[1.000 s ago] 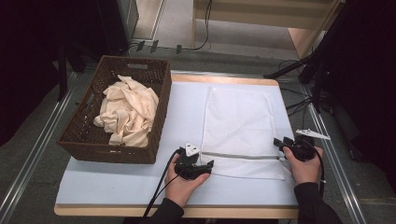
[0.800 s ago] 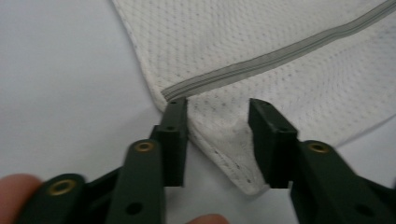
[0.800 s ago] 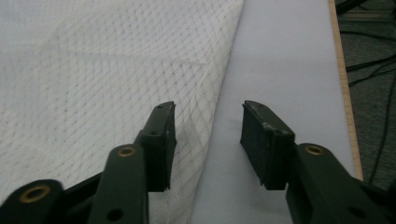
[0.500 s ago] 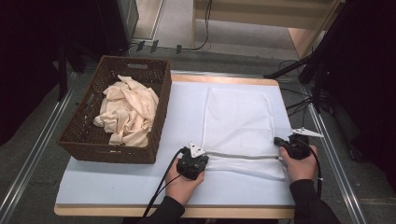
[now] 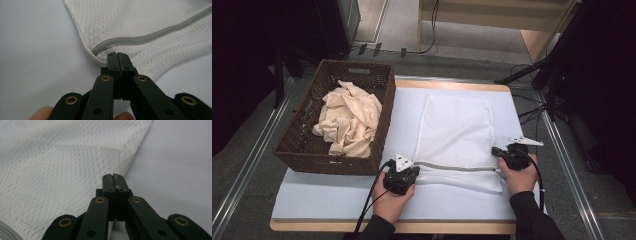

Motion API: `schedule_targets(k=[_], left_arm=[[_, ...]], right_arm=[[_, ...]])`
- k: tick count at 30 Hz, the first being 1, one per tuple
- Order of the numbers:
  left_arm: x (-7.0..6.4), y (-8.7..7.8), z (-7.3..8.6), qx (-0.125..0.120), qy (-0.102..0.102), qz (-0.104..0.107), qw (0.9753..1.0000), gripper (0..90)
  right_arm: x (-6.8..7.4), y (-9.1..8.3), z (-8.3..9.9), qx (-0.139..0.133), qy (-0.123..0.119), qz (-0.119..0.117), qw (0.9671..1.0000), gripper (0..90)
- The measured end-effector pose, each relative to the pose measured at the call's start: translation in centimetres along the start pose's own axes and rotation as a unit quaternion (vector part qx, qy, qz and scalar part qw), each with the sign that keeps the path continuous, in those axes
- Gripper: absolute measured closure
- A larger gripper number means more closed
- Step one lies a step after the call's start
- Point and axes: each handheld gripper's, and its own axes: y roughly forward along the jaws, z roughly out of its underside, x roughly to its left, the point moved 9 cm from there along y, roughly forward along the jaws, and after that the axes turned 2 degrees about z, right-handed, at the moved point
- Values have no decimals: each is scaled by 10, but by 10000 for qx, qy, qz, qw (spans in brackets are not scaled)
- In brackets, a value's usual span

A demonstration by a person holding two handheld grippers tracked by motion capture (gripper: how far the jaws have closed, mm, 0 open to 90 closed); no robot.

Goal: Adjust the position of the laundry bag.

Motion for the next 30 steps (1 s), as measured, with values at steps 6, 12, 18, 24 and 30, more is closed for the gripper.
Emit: schedule_targets(k=[6, 12, 18, 24, 30], left_arm=[[21, -23, 12, -110, -154, -221, 9996, 895], [30, -42, 23, -163, -194, -341, 9991, 895], [35, -53, 37, -89, -264, -306, 9991, 893], [31, -53, 39, -179, -351, -79, 9992, 800], [22, -64, 27, -622, -303, 134, 9975, 484]], right_arm=[[26, 9, -2, -13, -104, -142, 9998, 900], [55, 15, -4, 7, -250, -335, 9991, 900], [68, 13, -3, 31, -398, -368, 9985, 900], [61, 8, -1, -70, -254, -350, 9990, 848], [56, -22, -5, -453, -138, -699, 9964, 482]])
